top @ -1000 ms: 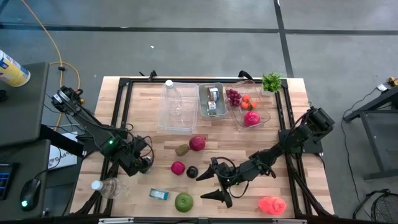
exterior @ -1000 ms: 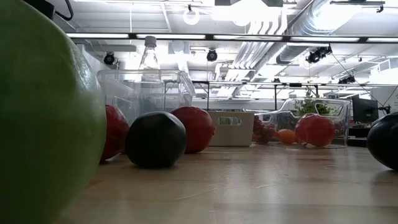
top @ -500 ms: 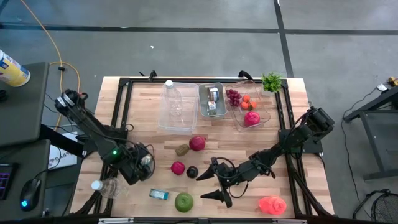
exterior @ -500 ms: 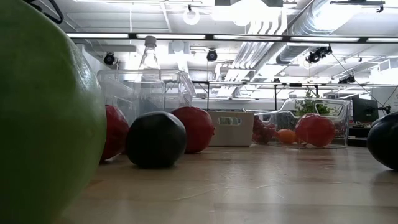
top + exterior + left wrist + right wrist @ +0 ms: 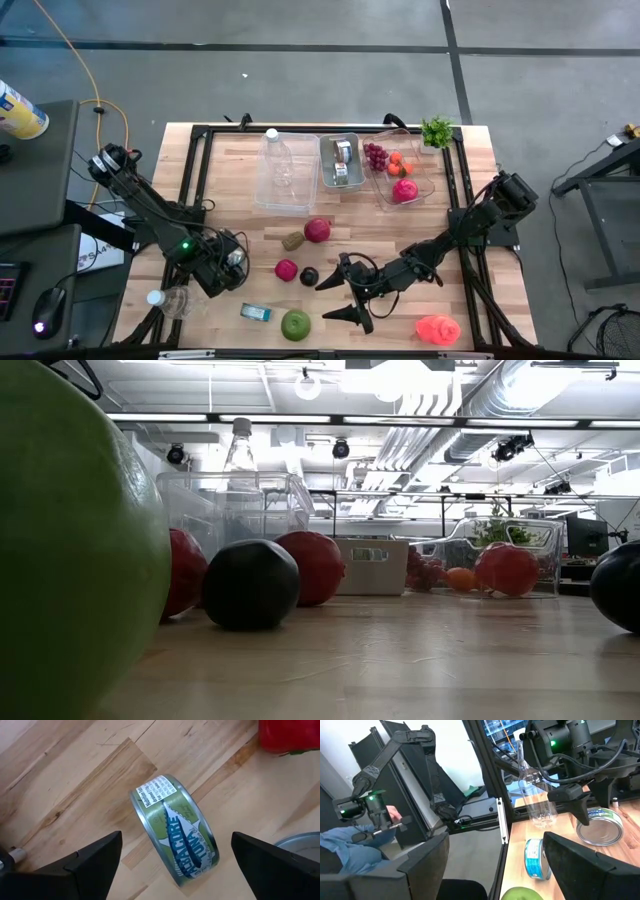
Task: Pick & Place Food Item
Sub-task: Put the green canned tuna into the white bin
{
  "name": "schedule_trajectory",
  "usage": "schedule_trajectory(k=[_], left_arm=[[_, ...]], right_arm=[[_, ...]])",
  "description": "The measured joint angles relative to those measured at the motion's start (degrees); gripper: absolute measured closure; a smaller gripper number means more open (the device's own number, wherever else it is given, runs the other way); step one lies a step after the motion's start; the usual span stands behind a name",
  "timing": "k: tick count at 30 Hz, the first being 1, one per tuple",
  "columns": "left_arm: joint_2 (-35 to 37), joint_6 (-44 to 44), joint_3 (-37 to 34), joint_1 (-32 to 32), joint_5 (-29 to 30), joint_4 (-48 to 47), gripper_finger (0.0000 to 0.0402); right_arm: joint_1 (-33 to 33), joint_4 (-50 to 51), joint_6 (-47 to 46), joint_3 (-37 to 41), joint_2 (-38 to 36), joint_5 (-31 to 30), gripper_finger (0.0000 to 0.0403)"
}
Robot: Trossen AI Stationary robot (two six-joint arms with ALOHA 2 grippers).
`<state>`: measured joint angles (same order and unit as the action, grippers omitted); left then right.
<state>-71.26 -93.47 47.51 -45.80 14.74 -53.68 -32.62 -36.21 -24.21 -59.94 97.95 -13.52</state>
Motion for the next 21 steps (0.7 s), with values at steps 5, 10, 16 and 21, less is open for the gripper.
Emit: schedule_trajectory(k=[5,10,16,21], left_arm=[[0.0,-1.4,0.0,0.0,-0.7,0.0,0.0085],[0.0,-2.1,0.0,0.0,-1.4,0.0,0.0139],[0.0,0.3,0.0,0.0,-1.1,-0.1,0.0208],[0.0,2.0,0.0,0.0,0.0,0.0,0.0261]], right_arm=[[0.0,0.0,0.0,0.0,0.0,0.0,0.0092],[0.0,0.0,0.0,0.0,0.0,0.0,0.0092],[0.0,0.0,0.0,0.0,0.0,0.0,0.0092],[0.0,0.0,0.0,0.0,0.0,0.0,0.0092]])
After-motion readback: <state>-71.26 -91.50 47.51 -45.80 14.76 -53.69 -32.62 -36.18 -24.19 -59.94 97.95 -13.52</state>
